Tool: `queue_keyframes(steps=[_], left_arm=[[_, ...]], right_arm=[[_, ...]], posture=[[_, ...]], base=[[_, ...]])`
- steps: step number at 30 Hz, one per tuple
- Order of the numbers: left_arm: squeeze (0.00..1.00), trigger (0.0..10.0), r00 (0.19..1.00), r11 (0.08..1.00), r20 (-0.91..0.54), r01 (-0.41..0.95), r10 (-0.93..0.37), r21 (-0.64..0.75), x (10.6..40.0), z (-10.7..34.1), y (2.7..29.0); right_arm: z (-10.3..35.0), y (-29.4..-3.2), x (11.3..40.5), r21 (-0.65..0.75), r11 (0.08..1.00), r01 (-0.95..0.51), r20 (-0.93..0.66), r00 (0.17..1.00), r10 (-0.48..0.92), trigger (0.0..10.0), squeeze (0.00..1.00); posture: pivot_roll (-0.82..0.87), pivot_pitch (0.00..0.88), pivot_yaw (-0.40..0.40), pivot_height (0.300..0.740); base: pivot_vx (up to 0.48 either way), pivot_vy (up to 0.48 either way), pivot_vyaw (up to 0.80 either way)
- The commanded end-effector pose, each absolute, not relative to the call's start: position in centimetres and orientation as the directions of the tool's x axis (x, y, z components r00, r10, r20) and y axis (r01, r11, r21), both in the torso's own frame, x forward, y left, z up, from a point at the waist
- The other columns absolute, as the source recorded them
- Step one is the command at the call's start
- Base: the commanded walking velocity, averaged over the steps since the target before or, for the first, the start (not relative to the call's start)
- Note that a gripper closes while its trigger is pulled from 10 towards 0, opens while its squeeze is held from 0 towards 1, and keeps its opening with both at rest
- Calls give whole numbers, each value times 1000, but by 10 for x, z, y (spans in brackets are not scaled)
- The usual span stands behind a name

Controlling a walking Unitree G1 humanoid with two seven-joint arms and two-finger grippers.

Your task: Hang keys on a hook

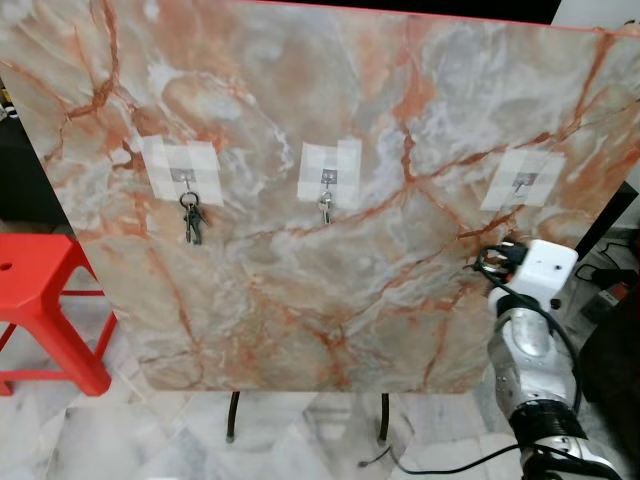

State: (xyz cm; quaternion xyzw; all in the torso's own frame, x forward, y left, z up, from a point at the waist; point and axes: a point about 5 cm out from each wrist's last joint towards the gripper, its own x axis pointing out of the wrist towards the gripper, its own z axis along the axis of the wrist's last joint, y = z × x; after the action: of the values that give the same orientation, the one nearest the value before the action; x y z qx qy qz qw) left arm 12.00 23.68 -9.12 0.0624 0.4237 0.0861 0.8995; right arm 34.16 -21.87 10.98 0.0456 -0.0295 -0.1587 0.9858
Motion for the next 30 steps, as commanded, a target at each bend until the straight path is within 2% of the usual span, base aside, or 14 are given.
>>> queue_keyframes(steps=[1,19,24,30], left_arm=[[0,10000,604,978,-771,-89,203,189,114,-94,236],[0,10000,603,974,-765,-143,226,175,115,-93,238],[0,10000,603,974,-765,-141,226,177,116,-93,238],[0,10000,605,974,-764,-127,224,185,116,-93,238]], right_arm=[[118,-218,343,104,946,307,73,946,-315,10000,0],[119,-207,343,138,946,292,75,950,-304,10000,0],[119,-207,343,141,946,292,73,950,-305,10000,0],[120,-207,344,144,944,297,71,949,-309,10000,0]], posture=[[-10,0,-96,740],[-7,0,-94,740],[-7,0,-93,740],[-6,0,-93,740]], base=[[0,-341,0],[0,0,0],[0,302,0],[0,0,0]])
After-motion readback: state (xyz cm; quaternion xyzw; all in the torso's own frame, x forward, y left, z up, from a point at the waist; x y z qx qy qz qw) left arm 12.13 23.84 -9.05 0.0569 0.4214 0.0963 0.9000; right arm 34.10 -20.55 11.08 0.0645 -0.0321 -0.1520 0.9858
